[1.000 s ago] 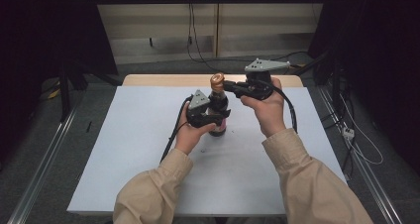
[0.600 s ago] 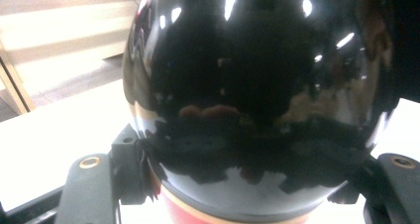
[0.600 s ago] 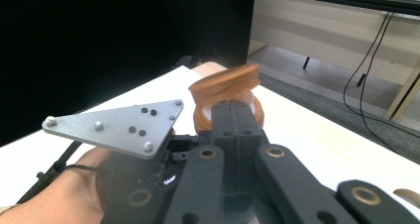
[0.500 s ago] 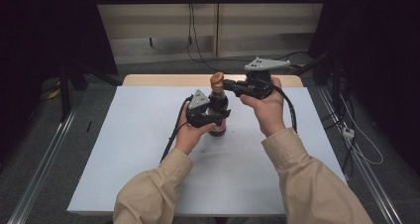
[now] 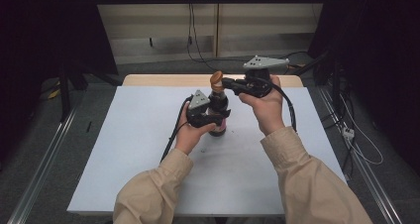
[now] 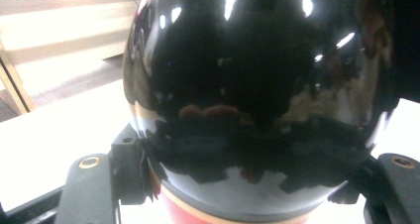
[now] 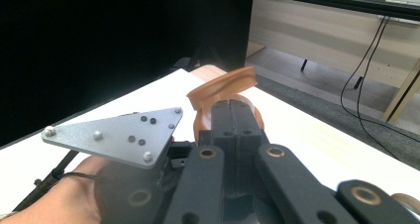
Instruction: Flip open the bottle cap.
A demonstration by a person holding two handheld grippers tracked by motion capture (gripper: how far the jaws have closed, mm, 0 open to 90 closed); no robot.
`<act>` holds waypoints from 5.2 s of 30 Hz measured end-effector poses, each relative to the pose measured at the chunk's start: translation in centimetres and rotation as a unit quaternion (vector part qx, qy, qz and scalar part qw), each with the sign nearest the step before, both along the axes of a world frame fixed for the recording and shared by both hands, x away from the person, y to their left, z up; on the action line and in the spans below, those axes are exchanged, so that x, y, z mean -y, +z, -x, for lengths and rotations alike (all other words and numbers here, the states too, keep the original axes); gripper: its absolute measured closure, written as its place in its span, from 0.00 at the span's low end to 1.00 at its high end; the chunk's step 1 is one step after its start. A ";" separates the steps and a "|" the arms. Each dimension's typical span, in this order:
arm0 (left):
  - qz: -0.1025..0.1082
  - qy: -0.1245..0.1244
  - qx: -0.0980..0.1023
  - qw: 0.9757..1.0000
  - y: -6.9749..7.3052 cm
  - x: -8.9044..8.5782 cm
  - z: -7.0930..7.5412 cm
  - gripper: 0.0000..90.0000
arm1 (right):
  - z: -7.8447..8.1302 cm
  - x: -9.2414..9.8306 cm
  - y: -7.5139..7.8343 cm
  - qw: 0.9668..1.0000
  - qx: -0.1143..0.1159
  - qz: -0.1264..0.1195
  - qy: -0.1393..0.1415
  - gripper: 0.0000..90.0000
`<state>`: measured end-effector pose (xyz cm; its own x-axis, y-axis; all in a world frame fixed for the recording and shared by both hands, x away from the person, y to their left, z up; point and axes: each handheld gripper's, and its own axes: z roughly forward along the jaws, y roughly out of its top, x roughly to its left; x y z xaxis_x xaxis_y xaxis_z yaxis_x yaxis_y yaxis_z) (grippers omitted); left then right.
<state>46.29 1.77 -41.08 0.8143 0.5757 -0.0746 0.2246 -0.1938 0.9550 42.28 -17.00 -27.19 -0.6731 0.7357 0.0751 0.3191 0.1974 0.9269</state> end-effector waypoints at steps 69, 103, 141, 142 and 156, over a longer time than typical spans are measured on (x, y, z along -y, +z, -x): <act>0.007 0.005 0.005 1.000 -0.2 0.1 0.1 0.33 | -0.5 -0.5 0.8 1.000 0.005 0.001 -0.008 1.00; 0.007 0.008 0.007 1.000 -0.2 0.1 0.2 0.33 | -0.8 -1.2 1.1 1.000 0.008 0.000 -0.003 1.00; 0.016 0.010 -0.011 1.000 -0.1 -0.2 0.3 0.31 | 0.3 1.0 1.0 1.000 0.007 -0.019 -0.018 0.75; 0.015 0.003 -0.013 1.000 -0.1 -0.3 0.3 0.31 | 0.4 1.1 0.9 1.000 0.007 -0.020 -0.018 0.74; 0.004 0.001 -0.027 1.000 0.1 -0.5 0.5 0.25 | 0.9 2.3 0.5 0.999 0.009 -0.025 -0.024 0.63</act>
